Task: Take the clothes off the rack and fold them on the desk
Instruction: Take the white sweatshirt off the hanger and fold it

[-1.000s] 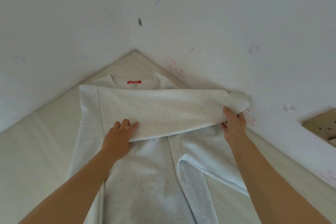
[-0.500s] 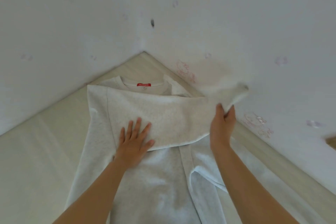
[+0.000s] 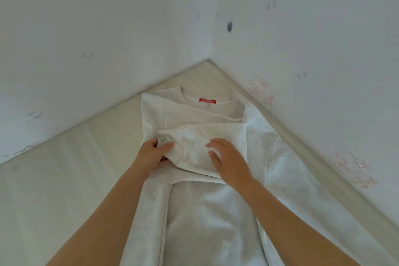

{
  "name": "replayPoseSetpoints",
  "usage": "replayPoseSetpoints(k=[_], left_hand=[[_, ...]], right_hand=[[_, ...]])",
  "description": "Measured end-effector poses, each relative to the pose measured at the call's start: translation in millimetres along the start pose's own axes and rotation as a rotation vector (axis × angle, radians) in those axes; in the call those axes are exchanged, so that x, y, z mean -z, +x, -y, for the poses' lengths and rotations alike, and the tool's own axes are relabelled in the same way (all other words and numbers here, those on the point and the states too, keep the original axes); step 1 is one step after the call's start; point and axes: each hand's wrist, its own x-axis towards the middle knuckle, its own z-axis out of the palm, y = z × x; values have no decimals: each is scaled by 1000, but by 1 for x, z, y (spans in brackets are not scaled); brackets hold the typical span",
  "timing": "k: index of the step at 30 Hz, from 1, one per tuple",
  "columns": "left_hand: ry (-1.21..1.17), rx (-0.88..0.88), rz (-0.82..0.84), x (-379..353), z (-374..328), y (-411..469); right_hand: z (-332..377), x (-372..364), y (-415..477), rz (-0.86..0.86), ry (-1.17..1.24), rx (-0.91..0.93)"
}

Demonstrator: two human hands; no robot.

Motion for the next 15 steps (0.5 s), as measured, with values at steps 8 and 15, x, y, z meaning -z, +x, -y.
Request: replayPoseSetpoints(k=[8, 15], left_hand=[[370, -138, -253, -4, -14, 15], [336, -215, -213, 7, -14, 18]], right_hand=[[-41, 47, 69, 91, -433, -132], [-45, 66, 87, 161, -176, -48]])
